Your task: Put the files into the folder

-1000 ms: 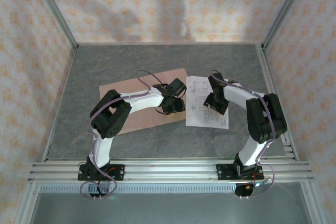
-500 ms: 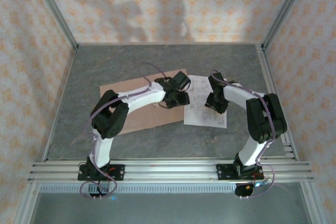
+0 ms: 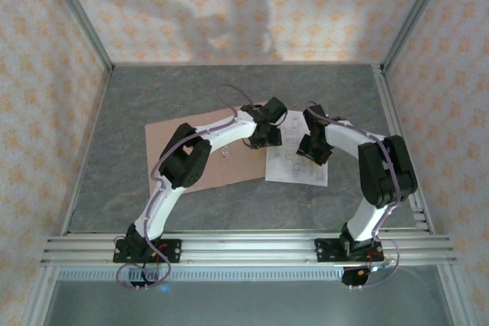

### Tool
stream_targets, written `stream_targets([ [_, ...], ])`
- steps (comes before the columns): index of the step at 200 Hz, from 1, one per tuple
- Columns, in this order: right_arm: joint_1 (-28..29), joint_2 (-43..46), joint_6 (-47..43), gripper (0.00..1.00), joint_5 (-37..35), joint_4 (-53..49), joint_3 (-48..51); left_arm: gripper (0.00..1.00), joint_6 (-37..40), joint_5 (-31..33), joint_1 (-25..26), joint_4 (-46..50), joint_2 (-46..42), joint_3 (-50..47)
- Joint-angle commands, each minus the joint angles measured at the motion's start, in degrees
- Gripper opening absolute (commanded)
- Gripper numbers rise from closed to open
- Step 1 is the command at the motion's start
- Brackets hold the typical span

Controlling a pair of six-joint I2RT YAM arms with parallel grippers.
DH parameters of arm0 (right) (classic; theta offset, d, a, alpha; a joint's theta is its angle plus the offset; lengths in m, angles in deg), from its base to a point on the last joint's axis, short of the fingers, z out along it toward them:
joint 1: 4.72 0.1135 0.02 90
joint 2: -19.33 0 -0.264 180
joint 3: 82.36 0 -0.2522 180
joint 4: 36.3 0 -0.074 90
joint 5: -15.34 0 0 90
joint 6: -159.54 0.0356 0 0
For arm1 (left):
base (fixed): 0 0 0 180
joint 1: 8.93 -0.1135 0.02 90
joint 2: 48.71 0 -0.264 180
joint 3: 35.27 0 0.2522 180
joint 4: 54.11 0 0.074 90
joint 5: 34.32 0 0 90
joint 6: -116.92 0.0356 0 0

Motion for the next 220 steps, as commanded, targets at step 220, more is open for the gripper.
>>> stream_targets([
  [220,1.5,-3.8,0.7,0.48,3.2,-2.8,-1.7,0.59,-14.8,-1.3,8.7,-27.3,-19.6,-36.3],
])
